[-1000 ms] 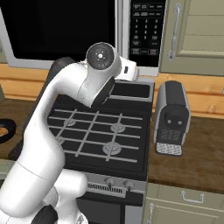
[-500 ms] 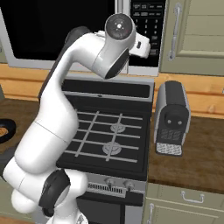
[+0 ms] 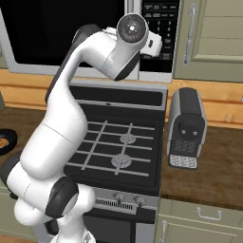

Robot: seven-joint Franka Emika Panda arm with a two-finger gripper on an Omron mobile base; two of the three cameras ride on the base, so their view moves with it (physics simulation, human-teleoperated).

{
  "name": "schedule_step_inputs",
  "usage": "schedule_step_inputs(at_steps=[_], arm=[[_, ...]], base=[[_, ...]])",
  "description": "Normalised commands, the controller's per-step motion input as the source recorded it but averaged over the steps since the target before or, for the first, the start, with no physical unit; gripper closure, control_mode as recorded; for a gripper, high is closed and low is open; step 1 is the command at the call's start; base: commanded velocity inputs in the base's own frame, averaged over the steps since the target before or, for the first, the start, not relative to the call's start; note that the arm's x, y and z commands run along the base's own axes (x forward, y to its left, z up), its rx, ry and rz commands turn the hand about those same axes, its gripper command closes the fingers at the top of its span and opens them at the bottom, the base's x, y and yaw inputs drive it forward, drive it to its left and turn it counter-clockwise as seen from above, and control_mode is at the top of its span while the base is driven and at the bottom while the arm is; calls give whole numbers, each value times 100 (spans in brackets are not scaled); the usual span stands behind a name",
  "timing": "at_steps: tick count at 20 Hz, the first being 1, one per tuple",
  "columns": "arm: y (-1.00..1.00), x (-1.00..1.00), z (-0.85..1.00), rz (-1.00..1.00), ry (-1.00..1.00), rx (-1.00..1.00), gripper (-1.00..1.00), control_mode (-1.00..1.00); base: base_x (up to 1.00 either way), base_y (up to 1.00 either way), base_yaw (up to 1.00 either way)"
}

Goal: Open the microwave, place the bowl with waffle inside the microwave, then close the microwave door and turn it on.

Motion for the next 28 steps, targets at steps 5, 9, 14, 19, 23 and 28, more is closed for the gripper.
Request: schedule_step_inputs(at_steps=[5, 9, 14, 19, 23, 28], arm=[[29, 14, 0, 0, -13, 0, -100, -100], [0, 52, 0, 0, 0, 4, -100, -100], [-20, 48, 0, 0, 0, 8, -100, -100], [-23, 42, 0, 0, 0, 9, -100, -100], [-6, 38, -4, 0, 1, 3, 100, -100], [-3, 25, -5, 0, 4, 0, 100, -100]], base=[[0, 0, 0], [0, 0, 0], [0, 0, 0], [0, 0, 0], [0, 0, 0], [0, 0, 0]])
